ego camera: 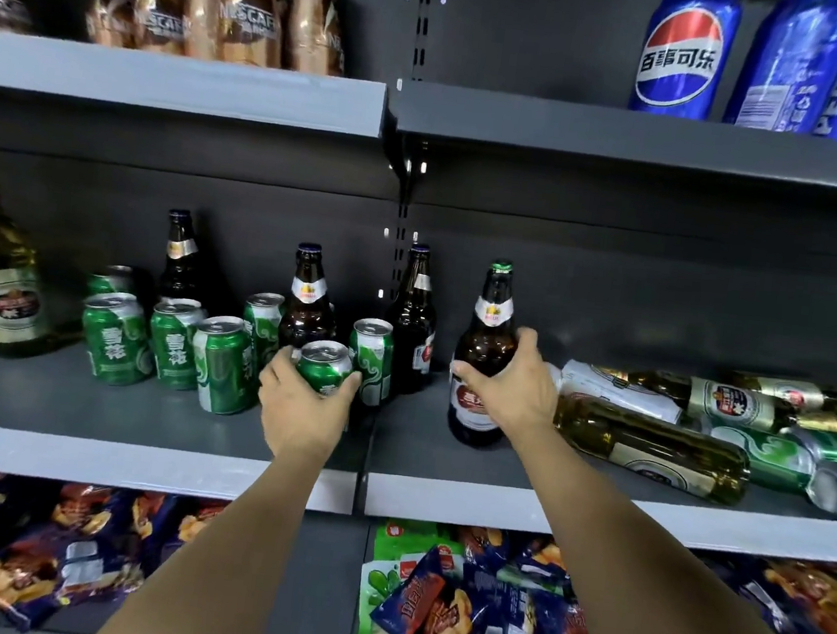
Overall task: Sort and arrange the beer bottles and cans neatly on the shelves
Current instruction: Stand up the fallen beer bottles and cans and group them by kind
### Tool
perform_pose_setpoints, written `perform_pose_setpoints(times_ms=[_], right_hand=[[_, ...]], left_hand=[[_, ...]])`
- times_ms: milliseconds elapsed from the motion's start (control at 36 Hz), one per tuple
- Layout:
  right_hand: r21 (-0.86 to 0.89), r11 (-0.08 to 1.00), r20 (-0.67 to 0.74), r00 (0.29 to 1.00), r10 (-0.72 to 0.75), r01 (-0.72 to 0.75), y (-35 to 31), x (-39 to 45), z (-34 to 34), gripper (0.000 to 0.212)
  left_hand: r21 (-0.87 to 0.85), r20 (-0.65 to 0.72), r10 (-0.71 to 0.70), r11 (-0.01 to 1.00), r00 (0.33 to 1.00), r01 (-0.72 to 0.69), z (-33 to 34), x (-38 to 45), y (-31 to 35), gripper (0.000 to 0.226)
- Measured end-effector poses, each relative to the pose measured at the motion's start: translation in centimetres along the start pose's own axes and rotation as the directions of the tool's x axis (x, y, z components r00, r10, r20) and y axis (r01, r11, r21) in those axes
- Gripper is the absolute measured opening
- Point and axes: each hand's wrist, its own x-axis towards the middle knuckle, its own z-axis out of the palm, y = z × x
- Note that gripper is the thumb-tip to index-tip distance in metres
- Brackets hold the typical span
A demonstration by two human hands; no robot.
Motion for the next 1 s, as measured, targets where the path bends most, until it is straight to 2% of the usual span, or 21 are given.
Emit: perform_pose_setpoints(times_ms=[83, 167, 306, 472, 611, 667, 722, 778, 833, 917, 1000], right_hand=[[0.058, 0.998, 0.048, 0.999, 0.000, -0.003, -1.4, -0.5, 1.9, 0.079], [0.092, 0.996, 0.081, 0.997, -0.013, 0.006, -2.6, -0.9, 3.7, 0.081], [0.186, 0.982, 0.070, 0.997, 0.027, -0.040, -3.9, -1.1, 5.9, 0.083], [0.159, 0.987, 0.092, 0.996, 0.021, -0.036, -3.8, -0.9, 6.6, 0.084], [0.084, 0.996, 0.186, 0.981, -0.058, 0.043, -1.5, -0.9, 5.9, 0.067], [0.012, 0.997, 0.134, 0.988, -0.072, 0.072, 0.4, -0.7, 4.5, 0.068], [-0.198, 0.977, 0.078, 0.995, -0.064, 0.079, 2.7, -0.4, 2.3, 0.074], [-0.419, 0.901, 0.084, 0.993, -0.088, 0.115, 5.4, 0.1, -0.2, 0.077], [-0.567, 0.811, 0.122, 0.988, -0.091, 0.144, 7.9, 0.7, -2.7, 0.082], [-0.684, 0.720, 0.168, 0.986, -0.003, 0.119, 11.0, 1.3, -5.9, 0.093], [-0.722, 0.685, 0.208, 0.975, 0.081, 0.098, 13.7, 1.9, -7.8, 0.103]], left_hand=[[0.071, -0.147, 0.151, 0.987, 0.978, -0.142, 0.0, -0.7, 1.0, 0.076], [0.094, -0.173, 0.292, 0.956, 0.941, -0.279, -0.2, -1.4, 1.7, 0.062], [0.062, -0.084, 0.459, 0.888, 0.884, -0.456, -0.1, -2.0, 1.5, 0.054], [0.028, 0.033, 0.601, 0.798, 0.798, -0.602, 1.1, -3.0, 1.3, 0.039], [-0.006, 0.156, 0.649, 0.755, 0.745, -0.656, 3.1, -4.8, 2.7, 0.036], [-0.017, 0.199, 0.660, 0.741, 0.724, -0.671, 4.1, -5.8, 3.4, 0.037], [-0.034, 0.245, 0.646, 0.751, 0.723, -0.659, 5.2, -6.8, 4.1, 0.035], [-0.045, 0.298, 0.617, 0.772, 0.729, -0.634, 6.5, -7.7, 4.8, 0.028], [-0.044, 0.333, 0.597, 0.783, 0.729, -0.621, 7.9, -8.6, 5.5, 0.024], [-0.010, 0.380, 0.548, 0.808, 0.746, -0.589, 9.9, -10.0, 6.9, 0.026], [-0.002, 0.398, 0.494, 0.843, 0.773, -0.537, 12.1, -11.4, 8.3, 0.024]])
